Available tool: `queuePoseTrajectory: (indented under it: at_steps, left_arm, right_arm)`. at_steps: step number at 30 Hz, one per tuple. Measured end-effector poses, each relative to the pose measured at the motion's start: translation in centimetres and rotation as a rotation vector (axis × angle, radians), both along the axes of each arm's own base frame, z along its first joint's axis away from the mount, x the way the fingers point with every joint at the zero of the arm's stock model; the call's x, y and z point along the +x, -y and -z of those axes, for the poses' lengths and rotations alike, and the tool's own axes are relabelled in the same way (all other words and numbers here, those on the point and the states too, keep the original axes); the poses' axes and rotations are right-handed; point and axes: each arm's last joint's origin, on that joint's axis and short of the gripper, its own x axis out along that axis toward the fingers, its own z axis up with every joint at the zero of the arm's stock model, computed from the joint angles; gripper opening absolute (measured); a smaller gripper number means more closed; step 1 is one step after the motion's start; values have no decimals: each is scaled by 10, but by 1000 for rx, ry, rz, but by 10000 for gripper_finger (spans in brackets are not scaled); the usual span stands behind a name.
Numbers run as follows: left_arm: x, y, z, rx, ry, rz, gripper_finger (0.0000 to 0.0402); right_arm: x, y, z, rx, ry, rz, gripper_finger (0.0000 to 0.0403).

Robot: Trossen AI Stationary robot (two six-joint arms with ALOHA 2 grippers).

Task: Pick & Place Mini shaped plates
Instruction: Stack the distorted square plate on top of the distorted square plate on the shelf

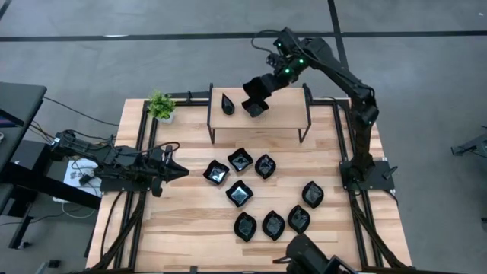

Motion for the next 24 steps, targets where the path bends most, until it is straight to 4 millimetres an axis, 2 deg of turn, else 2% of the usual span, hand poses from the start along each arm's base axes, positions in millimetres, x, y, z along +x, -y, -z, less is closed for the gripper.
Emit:
queuePoseTrajectory:
  at_steps: [11, 15, 24]
  left_arm:
    - [0, 0, 0, 0, 0, 0, 44]
    - [0, 0, 0, 0, 0, 0, 44]
    - [0, 0, 0, -9, -1, 0, 44]
  right_arm:
    - [-3, 0, 4, -39, -92, 22, 0]
    - [2, 0, 6, -80, -110, 24, 0]
    - [18, 13, 36, -56, -173, -26, 0]
